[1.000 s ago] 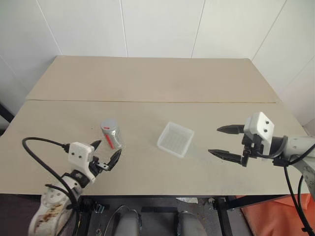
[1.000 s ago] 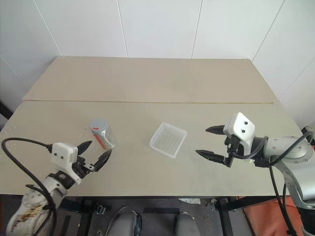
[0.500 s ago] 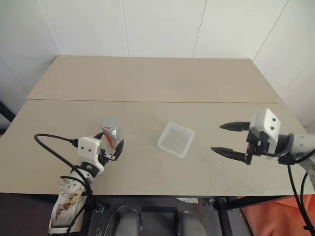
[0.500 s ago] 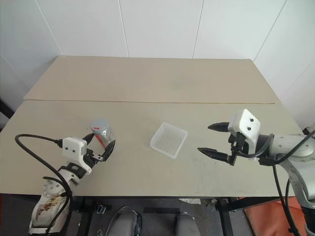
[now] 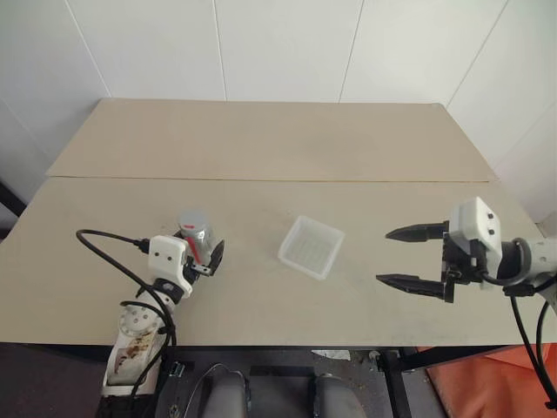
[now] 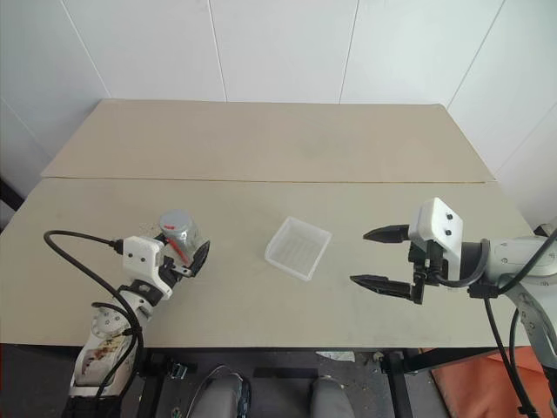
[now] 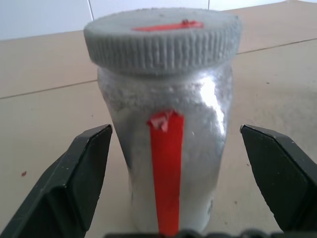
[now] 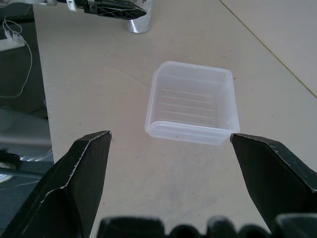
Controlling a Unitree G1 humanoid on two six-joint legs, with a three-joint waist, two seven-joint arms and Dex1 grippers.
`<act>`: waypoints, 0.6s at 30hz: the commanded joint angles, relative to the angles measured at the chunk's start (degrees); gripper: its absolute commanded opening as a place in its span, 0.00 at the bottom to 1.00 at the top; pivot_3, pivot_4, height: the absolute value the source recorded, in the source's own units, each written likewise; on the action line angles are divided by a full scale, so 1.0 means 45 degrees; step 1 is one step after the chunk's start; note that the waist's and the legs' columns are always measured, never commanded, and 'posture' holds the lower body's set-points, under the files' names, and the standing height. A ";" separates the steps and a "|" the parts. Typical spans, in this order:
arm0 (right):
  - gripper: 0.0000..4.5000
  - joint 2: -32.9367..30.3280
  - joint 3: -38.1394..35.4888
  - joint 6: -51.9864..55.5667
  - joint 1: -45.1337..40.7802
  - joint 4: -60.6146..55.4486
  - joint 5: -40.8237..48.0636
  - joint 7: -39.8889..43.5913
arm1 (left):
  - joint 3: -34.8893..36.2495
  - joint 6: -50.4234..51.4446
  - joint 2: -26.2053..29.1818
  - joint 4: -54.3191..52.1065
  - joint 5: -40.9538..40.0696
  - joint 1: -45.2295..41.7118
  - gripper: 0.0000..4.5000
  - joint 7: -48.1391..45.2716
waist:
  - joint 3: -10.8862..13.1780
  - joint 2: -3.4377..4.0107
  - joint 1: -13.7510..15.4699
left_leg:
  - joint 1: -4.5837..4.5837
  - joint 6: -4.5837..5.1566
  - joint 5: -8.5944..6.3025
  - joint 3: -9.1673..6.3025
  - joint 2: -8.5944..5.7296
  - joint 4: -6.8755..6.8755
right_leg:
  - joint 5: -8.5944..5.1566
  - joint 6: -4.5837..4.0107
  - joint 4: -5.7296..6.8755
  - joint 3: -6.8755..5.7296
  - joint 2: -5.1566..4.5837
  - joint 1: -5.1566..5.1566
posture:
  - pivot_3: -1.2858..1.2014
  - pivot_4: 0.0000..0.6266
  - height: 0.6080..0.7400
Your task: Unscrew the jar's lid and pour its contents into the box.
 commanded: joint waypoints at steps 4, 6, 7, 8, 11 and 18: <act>0.99 -0.0315 -0.0561 -0.0149 -0.0105 -0.0174 0.0126 0.0075 | 0.0027 -0.0307 -0.0169 -0.0082 -0.0048 -0.0544 1.00 0.0169 | 0.0000 0.0000 -0.0002 | -0.0001 0.0000 0.0000 0.0000 0.0000 0.0000 | 0.0001 0.0001 0.0001 0.0000 0.0001 -0.0001 | 0.52 0.24 1.00; 0.99 -0.0308 -0.0548 -0.0176 -0.0117 -0.0199 0.0146 0.0062 | 0.0028 -0.0235 -0.0200 -0.0090 -0.0048 -0.0633 1.00 0.0200 | 0.0000 0.0000 -0.0009 | -0.0001 0.0000 0.0000 0.0000 0.0000 0.0000 | 0.0001 0.0001 0.0001 0.0000 0.0001 0.0000 | 0.52 0.24 1.00; 0.99 -0.0298 -0.0533 -0.0188 -0.0134 -0.0204 0.0154 0.0056 | 0.0019 -0.0215 -0.0216 -0.0054 -0.0036 -0.0701 1.00 0.0226 | 0.0000 0.0000 -0.0010 | -0.0001 0.0000 0.0000 -0.0001 0.0000 0.0000 | 0.0001 0.0001 0.0001 0.0001 0.0001 0.0000 | 0.52 0.24 1.00; 0.99 -0.0289 -0.0518 -0.0202 -0.0150 -0.0202 0.0153 0.0052 | 0.0008 -0.0204 -0.0223 -0.0015 -0.0026 -0.0760 1.00 0.0244 | 0.0000 0.0000 -0.0007 | -0.0001 0.0000 0.0000 0.0000 0.0000 0.0000 | 0.0001 0.0001 0.0000 0.0001 0.0001 -0.0001 | 0.52 0.24 1.00; 0.99 -0.0278 -0.0491 -0.0223 -0.0140 -0.0230 0.0113 0.0014 | -0.0017 -0.0172 -0.0236 0.0060 -0.0028 -0.0916 1.00 0.0261 | 0.0000 -0.0001 -0.0001 | -0.0001 0.0000 0.0000 -0.0001 0.0000 0.0001 | 0.0001 0.0002 0.0001 0.0000 0.0000 0.0000 | 0.52 0.24 1.00; 1.00 -0.0303 -0.0711 -0.0169 0.0101 -0.0403 0.0143 -0.0038 | -0.0080 0.0049 -0.0211 -0.0048 0.0012 -0.0862 0.73 0.0290 | 0.0000 0.0000 -0.0002 | -0.0001 0.0000 0.0000 0.0000 0.0000 0.0001 | 0.0001 0.0003 0.0000 0.0000 0.0001 0.0000 | 0.52 0.24 1.00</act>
